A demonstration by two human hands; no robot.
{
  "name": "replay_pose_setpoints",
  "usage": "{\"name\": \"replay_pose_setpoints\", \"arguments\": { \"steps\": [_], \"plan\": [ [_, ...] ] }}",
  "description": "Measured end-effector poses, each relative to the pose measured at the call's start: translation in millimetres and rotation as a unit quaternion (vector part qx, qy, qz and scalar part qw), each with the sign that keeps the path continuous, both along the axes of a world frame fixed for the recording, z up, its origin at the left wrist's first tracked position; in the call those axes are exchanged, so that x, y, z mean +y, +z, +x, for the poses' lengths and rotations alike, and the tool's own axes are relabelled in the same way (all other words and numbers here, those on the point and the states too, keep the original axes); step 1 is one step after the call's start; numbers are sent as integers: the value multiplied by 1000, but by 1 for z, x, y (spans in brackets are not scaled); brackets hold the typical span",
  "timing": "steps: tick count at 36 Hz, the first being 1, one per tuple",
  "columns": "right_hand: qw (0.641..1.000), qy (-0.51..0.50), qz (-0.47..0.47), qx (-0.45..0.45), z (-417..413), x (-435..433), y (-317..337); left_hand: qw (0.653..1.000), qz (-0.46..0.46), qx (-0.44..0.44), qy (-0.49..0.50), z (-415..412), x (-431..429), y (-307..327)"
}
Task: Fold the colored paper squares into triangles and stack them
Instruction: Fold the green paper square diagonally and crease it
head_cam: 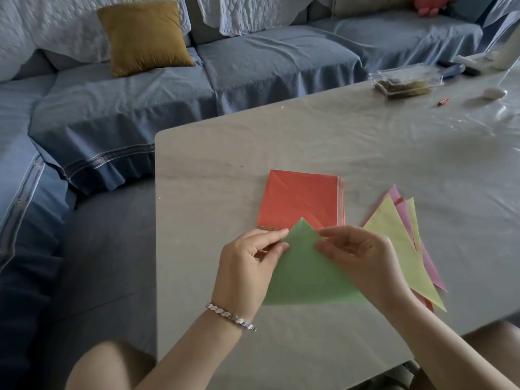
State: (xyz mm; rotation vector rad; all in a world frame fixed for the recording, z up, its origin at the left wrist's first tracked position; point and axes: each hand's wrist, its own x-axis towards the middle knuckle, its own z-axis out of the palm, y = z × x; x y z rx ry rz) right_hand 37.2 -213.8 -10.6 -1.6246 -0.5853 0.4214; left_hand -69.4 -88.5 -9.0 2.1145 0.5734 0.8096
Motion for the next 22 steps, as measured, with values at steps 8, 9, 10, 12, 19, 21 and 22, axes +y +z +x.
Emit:
{"name": "replay_pose_setpoints", "arguments": {
  "steps": [8, 9, 10, 12, 19, 21, 22],
  "plan": [
    [1000, -1, 4, 5, 0, 1, 5, 1000, 7, -15, -5, 0, 0, 2],
    [1000, -2, 4, 5, 0, 1, 4, 1000, 6, -16, -6, 0, 0, 2],
    [1000, -2, 5, 7, 0, 1, 4, 1000, 5, -16, -6, 0, 0, 1],
    [1000, -1, 5, 13, 0, 1, 3, 1000, 1, -16, -5, -1, 0, 1],
    [999, 20, -17, 19, 3, -1, -1, 1000, 0, -5, -13, -4, 1, -2],
    [999, 37, -27, 9, 5, -2, 0, 1000, 5, 8, -19, -6, 3, -3],
    [998, 51, -37, -7, 7, -2, 0, 1000, 4, 16, -22, -6, 3, -3]
  ]
}}
